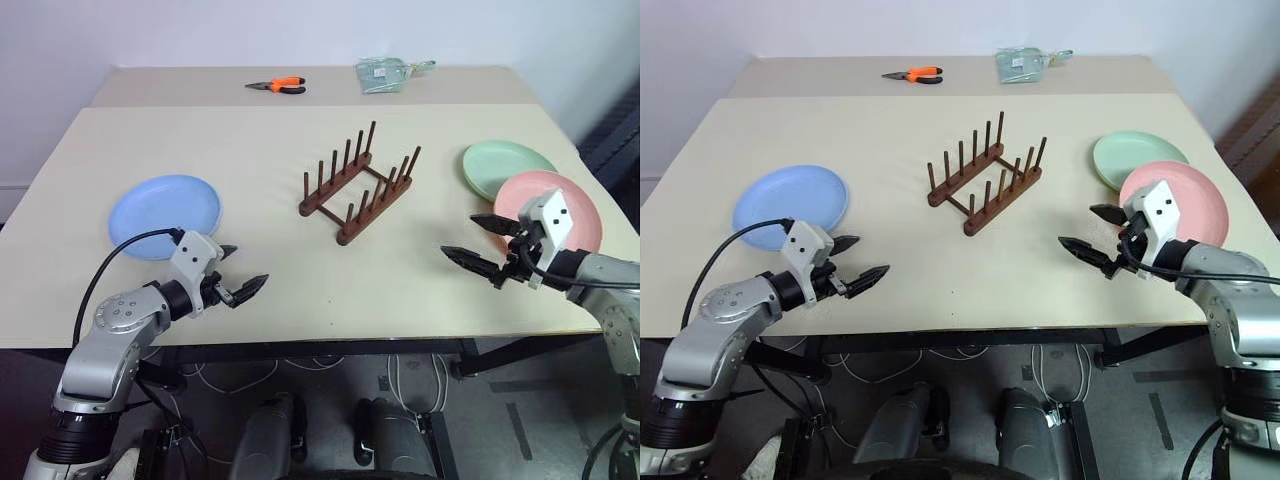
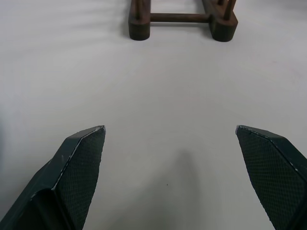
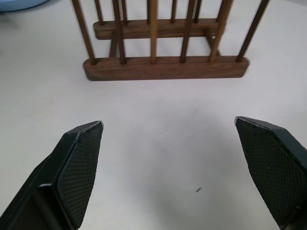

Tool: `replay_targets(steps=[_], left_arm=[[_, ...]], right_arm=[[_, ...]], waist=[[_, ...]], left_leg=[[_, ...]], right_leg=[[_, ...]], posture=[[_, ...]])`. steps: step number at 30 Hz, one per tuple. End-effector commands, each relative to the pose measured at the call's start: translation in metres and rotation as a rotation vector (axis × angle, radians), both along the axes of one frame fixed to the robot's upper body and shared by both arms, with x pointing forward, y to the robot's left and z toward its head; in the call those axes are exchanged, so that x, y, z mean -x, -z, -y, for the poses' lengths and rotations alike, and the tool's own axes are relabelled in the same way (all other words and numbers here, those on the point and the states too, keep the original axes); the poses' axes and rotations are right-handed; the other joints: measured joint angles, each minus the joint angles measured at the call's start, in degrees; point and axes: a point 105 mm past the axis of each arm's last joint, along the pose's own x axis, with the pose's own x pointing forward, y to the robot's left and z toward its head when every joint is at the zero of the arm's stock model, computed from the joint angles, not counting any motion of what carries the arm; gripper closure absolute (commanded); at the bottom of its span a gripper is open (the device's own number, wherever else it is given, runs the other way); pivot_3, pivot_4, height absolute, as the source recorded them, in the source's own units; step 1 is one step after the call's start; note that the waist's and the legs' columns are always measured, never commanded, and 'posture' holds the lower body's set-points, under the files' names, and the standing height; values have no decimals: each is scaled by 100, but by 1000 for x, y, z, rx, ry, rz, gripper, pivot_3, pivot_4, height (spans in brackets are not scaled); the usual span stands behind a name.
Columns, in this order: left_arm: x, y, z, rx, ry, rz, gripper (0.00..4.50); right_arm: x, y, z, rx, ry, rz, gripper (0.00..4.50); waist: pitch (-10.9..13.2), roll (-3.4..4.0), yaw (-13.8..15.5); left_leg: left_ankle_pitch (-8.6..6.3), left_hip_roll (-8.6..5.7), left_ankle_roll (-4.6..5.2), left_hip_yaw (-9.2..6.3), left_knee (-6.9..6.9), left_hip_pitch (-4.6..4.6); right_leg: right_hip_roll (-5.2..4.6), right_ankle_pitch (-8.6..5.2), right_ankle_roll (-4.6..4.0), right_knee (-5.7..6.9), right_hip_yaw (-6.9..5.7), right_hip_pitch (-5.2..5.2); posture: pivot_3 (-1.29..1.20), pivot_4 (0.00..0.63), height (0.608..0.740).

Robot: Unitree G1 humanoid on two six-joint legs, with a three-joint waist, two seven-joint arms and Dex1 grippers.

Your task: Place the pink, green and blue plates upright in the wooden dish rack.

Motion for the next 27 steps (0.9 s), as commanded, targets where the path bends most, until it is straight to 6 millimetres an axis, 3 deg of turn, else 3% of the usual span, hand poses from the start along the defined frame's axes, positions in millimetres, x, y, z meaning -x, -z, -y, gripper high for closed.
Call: replay_targets(steps=[1, 8, 13, 19, 27], left_arm=[[-2, -8, 6, -2, 19, 37, 36], [3, -5, 19, 6, 48, 30, 36], [4, 4, 49, 10, 127, 15, 36], [-30, 27, 91, -37, 81, 2, 36], [-68, 37, 151, -26, 134, 8, 36]], right_arm=[[-3, -13, -3, 19, -5, 66, 0], [-5, -16, -8, 19, -8, 90, 0], [1, -10, -21, -51, -46, 28, 0], [14, -5, -45, -65, -66, 36, 0], [28, 0, -69, -93, -71, 47, 0]], waist=[[0, 0, 0], [0, 0, 0], [0, 0, 11], [-2, -3, 19], [-5, -7, 49]], left_leg=[[0, 0, 0, 0, 0, 0], [0, 0, 0, 1, 0, 0], [0, -3, 1, 0, 0, 0], [0, -5, 2, -3, 1, 0], [0, -7, 4, -3, 4, 3]], right_leg=[[1, 0, 0, 0, -1, 0], [1, 0, 0, 0, 0, 0], [0, 0, 1, -1, 0, 2], [1, 0, 1, -1, -3, 6], [2, 0, 2, 0, -7, 9]], posture=[[0, 150, 740], [0, 150, 740], [0, 150, 740], [0, 150, 740], [0, 150, 740]])
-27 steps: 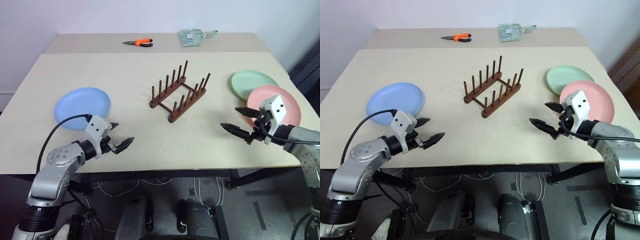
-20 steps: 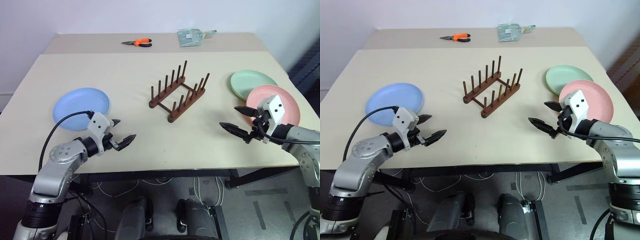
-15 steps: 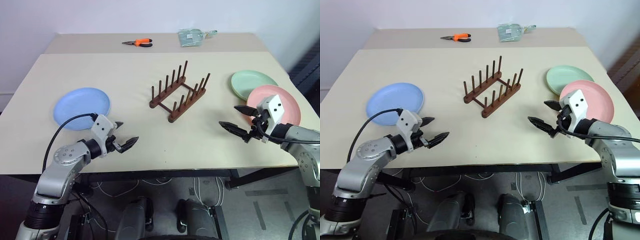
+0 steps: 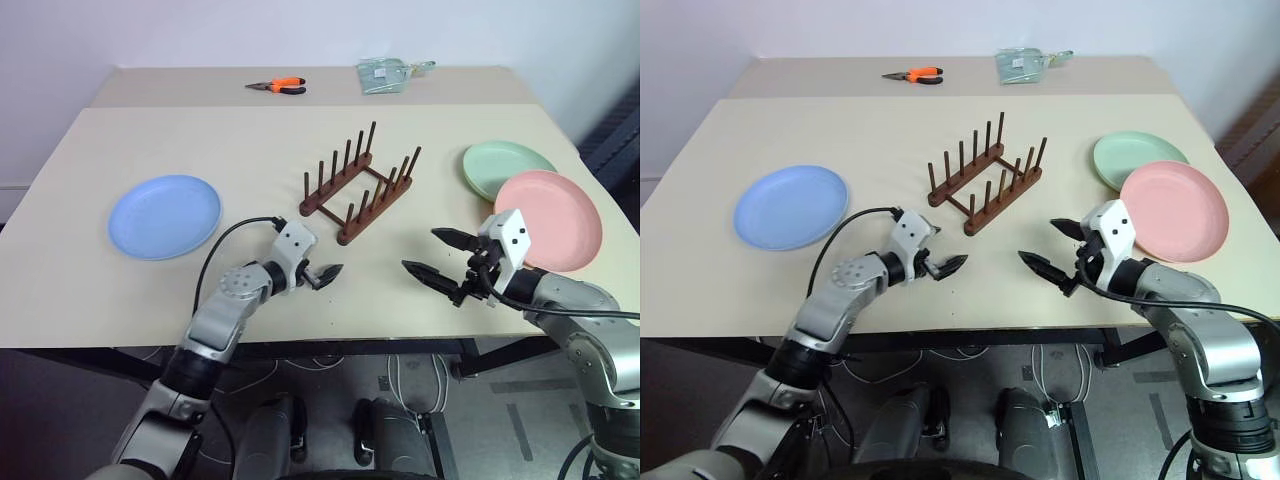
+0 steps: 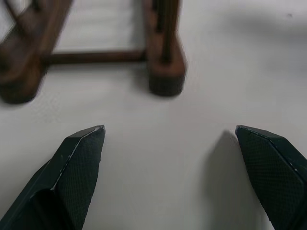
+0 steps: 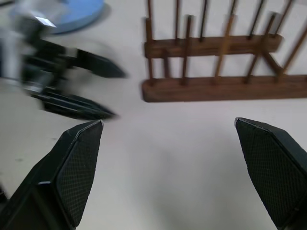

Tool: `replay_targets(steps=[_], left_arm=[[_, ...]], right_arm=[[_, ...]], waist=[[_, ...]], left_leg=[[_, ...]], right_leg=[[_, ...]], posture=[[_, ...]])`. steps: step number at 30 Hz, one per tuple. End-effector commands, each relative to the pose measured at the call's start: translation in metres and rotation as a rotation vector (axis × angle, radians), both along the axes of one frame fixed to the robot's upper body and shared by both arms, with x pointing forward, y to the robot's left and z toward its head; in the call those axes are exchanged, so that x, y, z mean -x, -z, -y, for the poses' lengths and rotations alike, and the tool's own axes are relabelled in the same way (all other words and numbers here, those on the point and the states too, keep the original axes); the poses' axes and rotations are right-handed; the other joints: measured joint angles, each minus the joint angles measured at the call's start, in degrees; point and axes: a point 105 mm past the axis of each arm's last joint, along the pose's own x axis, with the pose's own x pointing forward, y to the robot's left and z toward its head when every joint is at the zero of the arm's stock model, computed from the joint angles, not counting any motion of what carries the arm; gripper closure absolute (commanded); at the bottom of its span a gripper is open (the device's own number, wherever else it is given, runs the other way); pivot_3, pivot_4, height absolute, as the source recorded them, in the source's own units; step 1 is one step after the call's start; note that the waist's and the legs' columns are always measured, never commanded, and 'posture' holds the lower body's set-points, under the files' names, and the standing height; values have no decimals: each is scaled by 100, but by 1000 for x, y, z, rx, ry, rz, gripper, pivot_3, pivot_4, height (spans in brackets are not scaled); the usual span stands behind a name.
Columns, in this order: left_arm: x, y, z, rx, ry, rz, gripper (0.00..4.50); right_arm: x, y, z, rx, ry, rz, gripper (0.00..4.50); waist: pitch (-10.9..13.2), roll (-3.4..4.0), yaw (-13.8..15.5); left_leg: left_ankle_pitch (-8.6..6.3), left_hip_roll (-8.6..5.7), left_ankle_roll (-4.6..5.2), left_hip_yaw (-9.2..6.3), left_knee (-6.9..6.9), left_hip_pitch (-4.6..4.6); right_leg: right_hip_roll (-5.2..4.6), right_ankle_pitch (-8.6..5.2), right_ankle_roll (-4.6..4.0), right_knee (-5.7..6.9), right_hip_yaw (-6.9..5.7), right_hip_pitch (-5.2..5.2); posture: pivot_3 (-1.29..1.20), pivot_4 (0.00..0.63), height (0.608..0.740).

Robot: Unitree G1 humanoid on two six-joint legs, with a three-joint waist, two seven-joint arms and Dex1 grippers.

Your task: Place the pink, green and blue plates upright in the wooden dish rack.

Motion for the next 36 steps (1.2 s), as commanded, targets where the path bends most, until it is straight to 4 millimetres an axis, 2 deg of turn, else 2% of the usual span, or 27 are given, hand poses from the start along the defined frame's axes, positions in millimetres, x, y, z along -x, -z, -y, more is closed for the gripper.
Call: replay_targets(steps=[1, 3, 6, 11, 12, 15, 17, 20, 22, 24, 29, 31, 32, 33, 34, 36], left_arm=[[-13, 9, 18, -24, -7, 2, 36], [-19, 8, 32, 1, -3, -10, 36], [-21, 6, 43, 41, 6, -14, 853], [-11, 6, 48, 44, 74, 11, 3406], [-10, 6, 47, 44, 86, 17, 3761], [-3, 1, 44, 39, 164, 44, 3758], [10, -6, 43, 44, 291, 70, 3758], [27, -7, 33, 20, 471, 33, 3758], [28, 1, 21, -71, 531, 26, 3758], [19, 8, 8, -142, 516, 12, 3758], [-21, 11, -23, -218, 275, 58, 1261], [-31, 10, -37, -223, 167, 72, 303], [-31, 9, -44, -217, 137, 72, 303], [-27, 8, -47, -210, 133, 78, 248], [-23, 6, -50, -196, 125, 79, 418], [-8, 3, -49, -155, 147, 57, 1145]], right_arm=[[5, -8, -8, -8, -5, 43, 0], [5, -6, -10, -5, 2, 47, 0], [5, -4, -11, 3, 7, 50, 0], [2, -2, -11, 16, 8, 57, 0], [2, -2, -11, 18, 8, 59, 0], [2, -2, -5, 43, 14, 62, 0], [1, -3, 8, 68, 38, 62, 0], [0, -5, 26, 99, 78, 66, 0], [0, -6, 36, 119, 98, 68, 0], [1, -6, 40, 130, 104, 69, 0], [5, -2, 42, 143, 118, 66, 0], [6, 2, 44, 152, 129, 54, 0], [7, 5, 46, 158, 135, 37, 0], [7, 8, 48, 167, 142, 22, 248], [7, 12, 50, 179, 150, 6, 547], [8, 19, 52, 210, 149, -19, 1349]], waist=[[-1, -1, 28], [-2, -3, 67], [-2, -3, 116], [-2, -3, 116], [-3, -2, 115], [-2, -2, 112], [-2, -2, 108], [-2, -2, 114], [-3, -2, 106], [-3, -1, 113], [-3, -2, 110], [-4, -3, 96], [-4, -3, 80], [-4, -3, 45], [-4, -2, 16], [-5, -1, -68]], left_leg=[[0, 0, 1, 0, 0, 1], [-3, -1, 5, 0, 3, 1], [-4, -1, 8, 0, 4, 1], [-7, -1, 11, 0, 4, 1], [-7, -1, 11, 0, 4, 1], [-7, -1, 11, 0, 4, 1], [-7, -1, 11, 0, 5, 1], [-7, -1, 12, 1, 5, 1], [-7, -1, 11, 0, 6, 1], [-7, 0, 11, 0, 6, 1], [-8, -1, 13, 0, 6, 2], [-8, 0, 13, 0, 6, 4], [-8, 0, 13, 0, 6, 7], [-8, 1, 13, 0, 6, 12], [-8, 4, 13, 0, 5, 17], [-8, 7, 12, -1, 2, 30]], right_leg=[[0, 0, 0, -1, -1, 2], [-1, 1, 2, -2, 0, 3], [-2, 1, 3, -4, 0, 4], [-5, 1, 3, -5, 0, 4], [-5, 1, 3, -4, -1, 4], [-6, 1, 3, -5, 0, 3], [-6, 1, 3, -4, 0, 3], [-6, 1, 2, -5, -1, 2], [-6, 1, 2, -5, -1, 2], [-5, 1, 2, -5, -1, 2], [-5, 1, 2, -5, -1, 4], [-6, 1, 2, -4, -1, 6], [-5, 1, 2, -4, 1, 9], [-5, 1, 2, -3, 2, 12], [-7, 1, 2, -3, 4, 17], [-7, 0, 2, -3, 6, 27]], posture=[[0, 150, 740], [0, 150, 740], [0, 150, 740], [0, 150, 740], [0, 150, 740], [0, 150, 740], [0, 150, 740], [0, 150, 740], [0, 150, 740], [0, 150, 740], [0, 150, 740], [0, 150, 740], [0, 150, 740], [0, 150, 740], [0, 150, 740], [0, 150, 740]])
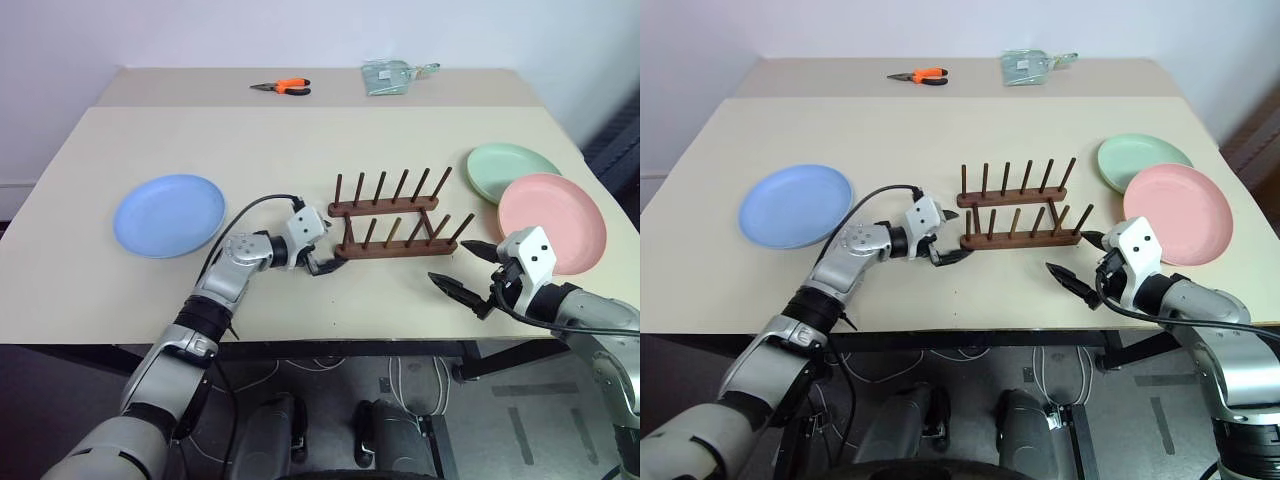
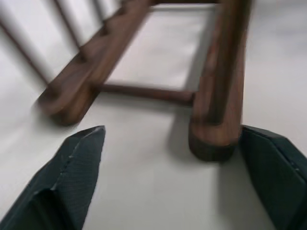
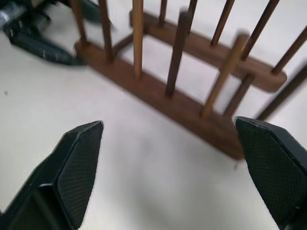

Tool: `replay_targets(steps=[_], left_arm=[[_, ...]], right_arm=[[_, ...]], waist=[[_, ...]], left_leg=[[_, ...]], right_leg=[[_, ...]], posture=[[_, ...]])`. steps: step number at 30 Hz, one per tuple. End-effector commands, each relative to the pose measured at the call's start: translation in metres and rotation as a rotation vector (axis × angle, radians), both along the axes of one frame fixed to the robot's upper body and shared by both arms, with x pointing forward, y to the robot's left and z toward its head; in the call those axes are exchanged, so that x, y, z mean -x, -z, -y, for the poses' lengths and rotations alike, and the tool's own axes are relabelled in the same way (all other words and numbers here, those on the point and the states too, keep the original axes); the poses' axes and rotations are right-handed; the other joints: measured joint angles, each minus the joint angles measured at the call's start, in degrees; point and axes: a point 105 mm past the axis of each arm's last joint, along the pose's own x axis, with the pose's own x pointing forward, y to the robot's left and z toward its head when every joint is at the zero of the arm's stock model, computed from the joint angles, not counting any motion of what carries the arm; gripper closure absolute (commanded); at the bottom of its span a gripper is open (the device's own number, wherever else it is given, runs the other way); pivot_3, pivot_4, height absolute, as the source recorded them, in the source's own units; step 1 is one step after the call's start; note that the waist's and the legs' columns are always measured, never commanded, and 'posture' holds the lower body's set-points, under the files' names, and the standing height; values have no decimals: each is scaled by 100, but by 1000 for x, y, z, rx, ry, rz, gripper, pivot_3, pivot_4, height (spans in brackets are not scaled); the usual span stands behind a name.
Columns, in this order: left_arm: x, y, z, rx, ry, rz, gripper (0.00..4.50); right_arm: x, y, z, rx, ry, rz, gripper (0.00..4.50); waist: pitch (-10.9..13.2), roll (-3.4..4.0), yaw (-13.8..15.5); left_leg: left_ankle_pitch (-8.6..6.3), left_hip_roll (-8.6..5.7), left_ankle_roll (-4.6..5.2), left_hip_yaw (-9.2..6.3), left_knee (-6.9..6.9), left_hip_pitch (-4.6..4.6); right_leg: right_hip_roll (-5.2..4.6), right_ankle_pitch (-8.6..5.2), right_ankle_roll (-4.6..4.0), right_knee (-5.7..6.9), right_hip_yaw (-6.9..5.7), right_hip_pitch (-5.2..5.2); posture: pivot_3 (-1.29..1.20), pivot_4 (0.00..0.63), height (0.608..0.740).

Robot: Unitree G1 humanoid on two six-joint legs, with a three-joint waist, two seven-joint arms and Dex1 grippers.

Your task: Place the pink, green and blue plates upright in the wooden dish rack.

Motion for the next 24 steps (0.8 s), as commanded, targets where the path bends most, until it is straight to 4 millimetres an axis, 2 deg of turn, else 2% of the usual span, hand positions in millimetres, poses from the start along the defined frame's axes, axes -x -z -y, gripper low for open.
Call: replay_targets(steps=[1, 4, 5, 9, 12, 14, 17, 19, 22, 23, 24], left_arm=[[18, 7, -13, 2, -34, -67, 1644], [48, 6, 4, 26, 49, -126, 3155], [52, 7, 14, 29, 53, -130, 3222], [51, 12, 32, -3, 10, -106, 3222], [25, 20, 37, -30, -161, -94, 3222], [16, 22, 39, -32, -210, -96, 3222], [3, 20, 38, -29, -278, -74, 3222], [-3, 18, 36, -21, -306, -64, 3222], [-5, 13, 32, -19, -303, -38, 3222], [-5, 12, 29, -19, -304, -31, 3222], [-4, 10, 27, -16, -303, -26, 3222]], right_arm=[[0, 1, 6, 63, 13, 2, 1881], [-6, 15, 2, 97, 16, -29, 3390], [-12, 23, -2, 119, 19, -44, 3937], [-31, 36, -9, 154, 49, -67, 3937], [-63, 43, -7, 215, 131, -39, 3937], [-77, 43, -7, 258, 149, -10, 3937], [-96, 33, -8, 285, 164, 52, 3937], [-101, 27, -8, 285, 156, 74, 3937], [-96, 21, -1, 281, 131, 73, 3937], [-91, 16, 4, 280, 125, 73, 3434], [-86, 11, 9, 284, 125, 81, 3173]], waist=[[0, 1, -52], [-1, 3, -50], [-1, 3, -48], [-1, 3, 14], [-2, 2, 3], [-4, -1, -4], [-5, 0, -11], [-5, 0, -13], [-5, 0, -14], [-5, 0, -14], [-5, 0, -12]], left_leg=[[0, 0, -1, 1, -4, 9], [0, 4, -5, 0, -10, 35], [0, 4, -6, 1, -10, 35], [-2, -3, -4, 0, -8, 33], [-2, -6, -2, 0, -5, 32], [-2, -9, -1, 1, -1, 35], [-1, -7, -1, 1, -3, 40], [-1, -7, -1, 2, -3, 39], [-1, -6, -2, 2, -3, 39], [-1, -6, -2, 3, -4, 38], [-1, -6, -2, 3, -4, 38]], right_leg=[[0, 0, 0, 0, 7, 4], [0, -2, -2, -2, 8, 26], [-2, -2, -2, -3, 9, 26], [-8, -2, -1, -5, 8, 27], [-7, -2, 0, -7, 7, 32], [-2, 0, 2, -4, 6, 35], [-1, -1, 2, -1, 7, 37], [-1, -1, 2, -1, 7, 36], [-2, -1, 3, -2, 7, 36], [-2, -1, 3, -2, 7, 35], [-2, -1, 3, -2, 7, 35]], posture=[[0, 150, 740], [0, 150, 740], [0, 150, 740], [0, 150, 740], [0, 150, 740], [0, 150, 740], [0, 150, 740], [0, 150, 740], [0, 150, 740], [0, 150, 740], [0, 150, 740]])
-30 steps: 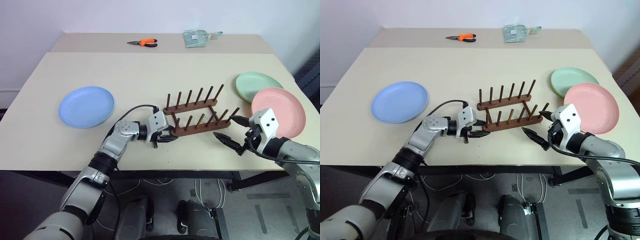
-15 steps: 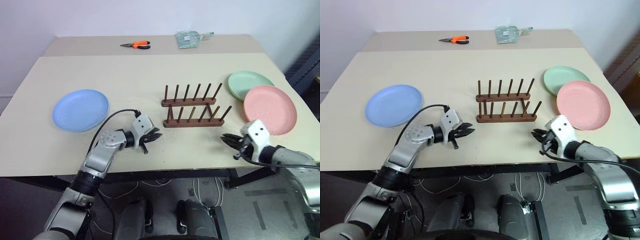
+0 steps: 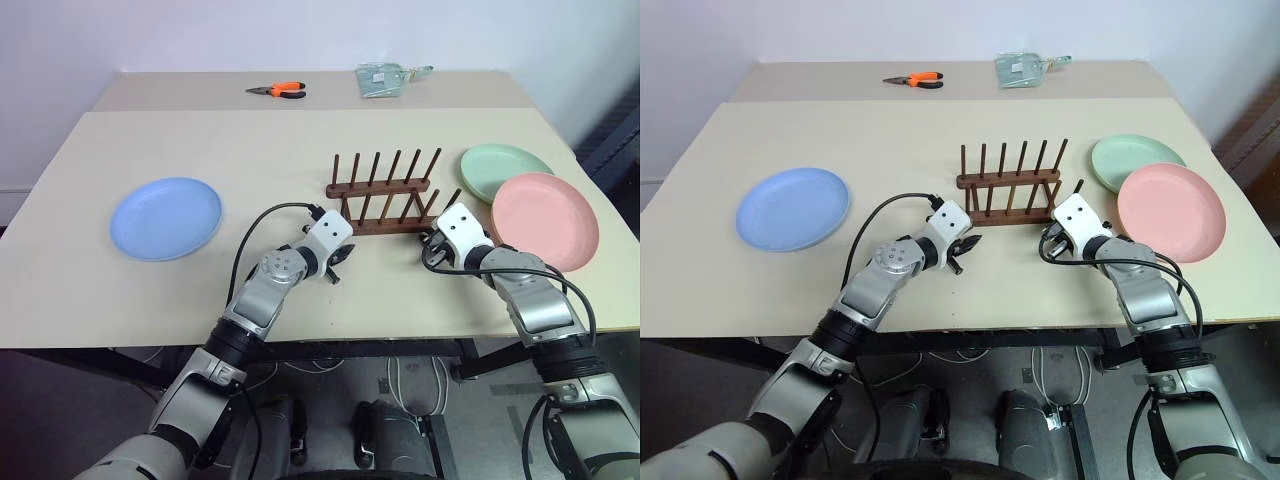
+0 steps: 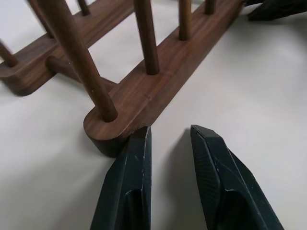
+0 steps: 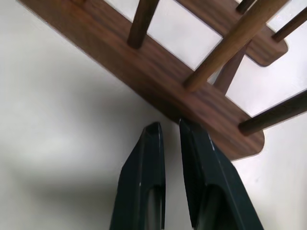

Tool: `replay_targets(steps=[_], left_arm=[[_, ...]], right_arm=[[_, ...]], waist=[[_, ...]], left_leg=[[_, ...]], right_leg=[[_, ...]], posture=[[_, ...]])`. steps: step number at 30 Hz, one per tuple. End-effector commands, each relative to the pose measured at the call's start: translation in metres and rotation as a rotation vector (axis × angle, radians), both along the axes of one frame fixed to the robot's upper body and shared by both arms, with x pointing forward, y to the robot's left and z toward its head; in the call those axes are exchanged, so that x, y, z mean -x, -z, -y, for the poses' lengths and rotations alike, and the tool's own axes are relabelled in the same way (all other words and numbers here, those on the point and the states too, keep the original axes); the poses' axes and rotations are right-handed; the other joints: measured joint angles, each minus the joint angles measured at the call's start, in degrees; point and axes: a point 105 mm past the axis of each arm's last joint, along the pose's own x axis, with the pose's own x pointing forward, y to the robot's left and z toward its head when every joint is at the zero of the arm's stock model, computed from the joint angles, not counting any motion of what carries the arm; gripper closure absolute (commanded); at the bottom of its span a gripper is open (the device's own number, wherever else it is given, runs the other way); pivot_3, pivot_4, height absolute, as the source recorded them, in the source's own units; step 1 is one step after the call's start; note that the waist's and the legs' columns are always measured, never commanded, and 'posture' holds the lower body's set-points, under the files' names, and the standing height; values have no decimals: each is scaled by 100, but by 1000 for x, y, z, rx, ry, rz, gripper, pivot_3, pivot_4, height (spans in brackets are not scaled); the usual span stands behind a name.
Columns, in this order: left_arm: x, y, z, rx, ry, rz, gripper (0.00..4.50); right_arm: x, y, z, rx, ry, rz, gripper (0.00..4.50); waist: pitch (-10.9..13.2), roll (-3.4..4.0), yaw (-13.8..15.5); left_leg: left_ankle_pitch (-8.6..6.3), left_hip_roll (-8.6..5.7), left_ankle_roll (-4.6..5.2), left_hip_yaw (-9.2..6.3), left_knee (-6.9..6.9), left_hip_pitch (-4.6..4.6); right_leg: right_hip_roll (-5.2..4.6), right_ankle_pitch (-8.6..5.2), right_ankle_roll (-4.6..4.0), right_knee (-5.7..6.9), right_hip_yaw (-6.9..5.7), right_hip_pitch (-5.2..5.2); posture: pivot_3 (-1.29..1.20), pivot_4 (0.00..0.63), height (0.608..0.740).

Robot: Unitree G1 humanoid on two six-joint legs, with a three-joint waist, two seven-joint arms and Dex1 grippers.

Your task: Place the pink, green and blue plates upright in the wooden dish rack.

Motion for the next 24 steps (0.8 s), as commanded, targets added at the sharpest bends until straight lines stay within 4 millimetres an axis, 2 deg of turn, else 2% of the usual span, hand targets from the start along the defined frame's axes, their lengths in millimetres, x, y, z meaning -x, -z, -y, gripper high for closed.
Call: replay_targets(steps=[1, 4, 6, 10, 16, 17, 18, 24], left_arm=[[-3, 3, -25, -29, -54, 5, 3222], [10, -9, -29, 8, 24, 35, 3222], [24, -19, -31, 38, 107, 58, 3222], [48, -32, -30, 127, 238, 39, 3222], [54, -39, -27, 157, 277, 23, 3222], [54, -39, -26, 148, 282, 27, 3222], [55, -39, -25, 146, 284, 30, 3222], [59, -42, -24, 170, 285, 31, 3222]], right_arm=[[14, -29, 22, 1, 5, 55, 2695], [30, -51, 45, 32, 63, 130, 1230], [41, -55, 61, 118, 113, 152, 294], [49, -40, 76, 189, 174, 116, 294], [28, -19, 96, 261, 291, 127, 294], [26, -17, 97, 259, 298, 128, 794], [24, -17, 98, 250, 305, 134, 1030], [25, -22, 100, 291, 292, 175, 4028]], waist=[[1, 1, 6], [1, 4, -17], [2, 5, -32], [3, 5, -24], [4, 8, -28], [5, 8, -26], [5, 8, -21], [5, 8, 4]], left_leg=[[0, 0, 0, 0, -1, 0], [-1, 2, -1, 0, -3, -1], [0, 5, -5, 0, -9, -1], [1, 6, -10, 0, -9, 0], [1, 4, -10, 0, -9, -1], [2, 4, -10, 1, -9, -1], [2, 4, -10, 1, -9, -2], [3, 2, -9, 3, -9, -4]], right_leg=[[-1, 0, 0, -1, 0, 0], [-5, 0, 0, -3, 1, -3], [-6, -1, -1, -3, 3, -7], [-9, -1, -3, -6, 3, -6], [-9, -1, -4, -6, 3, -7], [-8, -1, -4, -6, 3, -7], [-5, -2, -3, -6, 3, -7], [-2, -2, -1, -8, 2, -5]], posture=[[0, 150, 740], [0, 150, 740], [0, 150, 740], [0, 150, 740], [0, 150, 740], [0, 150, 740], [0, 150, 740], [0, 150, 740]])
